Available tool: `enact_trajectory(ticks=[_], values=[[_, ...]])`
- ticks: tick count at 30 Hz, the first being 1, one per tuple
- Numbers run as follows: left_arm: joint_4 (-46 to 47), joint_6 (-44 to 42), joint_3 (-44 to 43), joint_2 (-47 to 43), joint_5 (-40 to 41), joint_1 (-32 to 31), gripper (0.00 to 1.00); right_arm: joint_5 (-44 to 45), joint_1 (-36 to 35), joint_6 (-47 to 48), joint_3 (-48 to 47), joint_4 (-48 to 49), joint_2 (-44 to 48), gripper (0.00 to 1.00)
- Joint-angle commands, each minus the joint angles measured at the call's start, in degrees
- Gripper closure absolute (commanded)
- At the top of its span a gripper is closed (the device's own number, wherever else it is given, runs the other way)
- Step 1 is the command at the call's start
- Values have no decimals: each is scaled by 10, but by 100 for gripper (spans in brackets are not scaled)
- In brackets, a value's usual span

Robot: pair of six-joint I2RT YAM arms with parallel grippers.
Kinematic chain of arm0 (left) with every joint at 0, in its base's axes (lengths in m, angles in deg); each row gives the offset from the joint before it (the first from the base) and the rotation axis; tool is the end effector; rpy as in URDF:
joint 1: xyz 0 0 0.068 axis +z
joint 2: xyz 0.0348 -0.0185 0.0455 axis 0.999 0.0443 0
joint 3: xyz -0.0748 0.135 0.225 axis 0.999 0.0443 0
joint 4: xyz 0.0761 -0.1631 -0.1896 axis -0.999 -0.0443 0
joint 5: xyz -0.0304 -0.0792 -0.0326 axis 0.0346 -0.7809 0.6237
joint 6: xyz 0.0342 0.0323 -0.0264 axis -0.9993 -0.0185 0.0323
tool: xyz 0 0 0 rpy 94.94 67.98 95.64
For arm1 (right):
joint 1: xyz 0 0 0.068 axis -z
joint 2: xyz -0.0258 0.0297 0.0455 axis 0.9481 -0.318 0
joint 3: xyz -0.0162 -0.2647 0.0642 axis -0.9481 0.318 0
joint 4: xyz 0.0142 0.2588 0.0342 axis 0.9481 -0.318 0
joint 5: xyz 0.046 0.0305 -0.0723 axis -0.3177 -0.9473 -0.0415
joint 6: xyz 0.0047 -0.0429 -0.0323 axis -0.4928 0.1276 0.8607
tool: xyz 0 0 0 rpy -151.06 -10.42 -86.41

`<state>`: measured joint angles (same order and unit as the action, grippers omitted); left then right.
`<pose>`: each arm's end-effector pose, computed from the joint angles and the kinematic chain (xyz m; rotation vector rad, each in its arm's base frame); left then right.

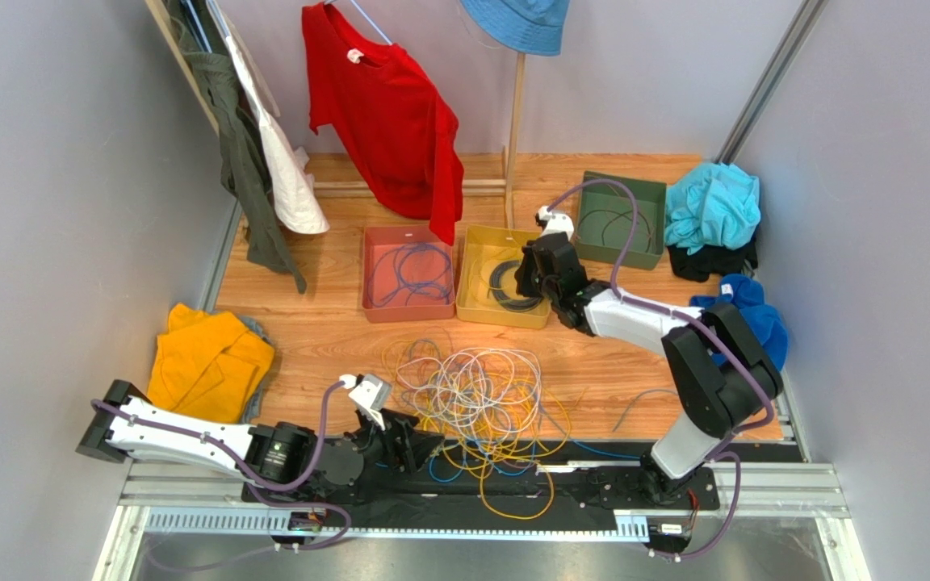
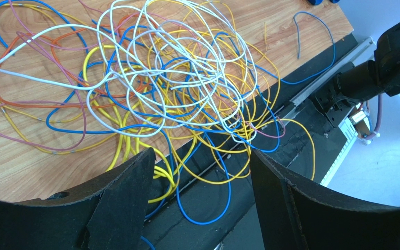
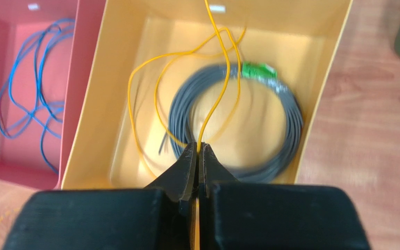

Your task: Untangle the cables

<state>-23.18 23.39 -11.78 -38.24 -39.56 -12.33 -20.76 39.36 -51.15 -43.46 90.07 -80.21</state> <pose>0.0070 -0.1162 0.1696 0.2578 1.9597 -0.9853 0.3001 0.1811 0.1932 -0.0241 2.1865 0.3942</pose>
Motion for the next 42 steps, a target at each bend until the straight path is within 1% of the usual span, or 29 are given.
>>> enact_trajectory(ticks=[1,2,3,4,5,6,7,8,9,12,15,16,17,19,20,23,24,26,28,31,32,33,35,36,37,38,39,41,42], values=[[14,-7,-3,4,3,-3,24,34,-17,-3,9,27,68,99],[10,-8,-7,4,4,-3,24,33,-18,2,7,16,80,95],[8,-8,-9,5,4,-3,24,39,-24,8,2,9,86,95],[8,-7,-11,5,4,-3,24,53,-26,12,2,2,93,93],[3,-7,-14,6,5,-3,24,57,-26,18,0,-14,108,85],[1,-7,-15,6,5,-3,24,61,-30,19,-1,-23,116,61],[0,-6,-17,6,4,-3,24,72,-32,23,0,-32,124,51],[-4,-6,-19,5,5,-3,24,80,-35,26,5,-45,146,31],[-6,-5,-19,5,6,-3,24,86,-42,27,12,-48,160,26],[-13,-5,-24,5,10,-3,23,105,-57,24,45,-67,221,16],[-20,-10,-32,5,17,-3,23,119,-67,11,88,-82,283,16],[-24,-11,-33,5,19,-3,23,111,-68,3,114,-99,315,17],[-27,-11,-36,5,22,-3,23,99,-70,-5,132,-99,329,20],[-37,-7,-40,4,31,-3,23,68,-87,-17,160,-101,364,22],[-42,-5,-46,3,33,-3,23,59,-97,-17,193,-97,371,23],[-67,4,-56,-6,47,-3,23,66,-160,-29,238,-96,387,24],[-75,6,-59,-9,53,-3,23,71,-189,-32,247,-95,389,24],[-107,17,-70,-18,62,-3,23,94,-208,-43,261,-94,389,24],[-136,26,-77,-31,76,-3,23,117,-213,-49,276,-94,398,24],[-164,27,-93,-45,87,-3,23,144,-211,-32,259,-90,418,25],[-166,26,-97,-47,89,-3,23,148,-210,-9,252,-58,417,25],[-166,25,-97,-50,92,-3,23,145,-199,7,227,-47,412,25],[-166,26,-97,-48,95,-3,23,135,-179,36,191,-38,363,26],[-164,28,-97,-45,97,-3,23,116,-150,43,164,-41,338,27],[-161,27,-98,-43,98,-3,23,109,-137,48,119,-45,285,27],[-160,27,-99,-40,98,-3,23,101,-113,61,95,-44,258,28],[-159,28,-100,-36,98,-3,23,88,-105,65,76,-40,204,29],[-159,29,-102,-32,98,-3,23,76,-84,69,18,-31,154,31],[-159,27,-101,-28,99,-3,23,72,-81,74,1,-29,107,32]])
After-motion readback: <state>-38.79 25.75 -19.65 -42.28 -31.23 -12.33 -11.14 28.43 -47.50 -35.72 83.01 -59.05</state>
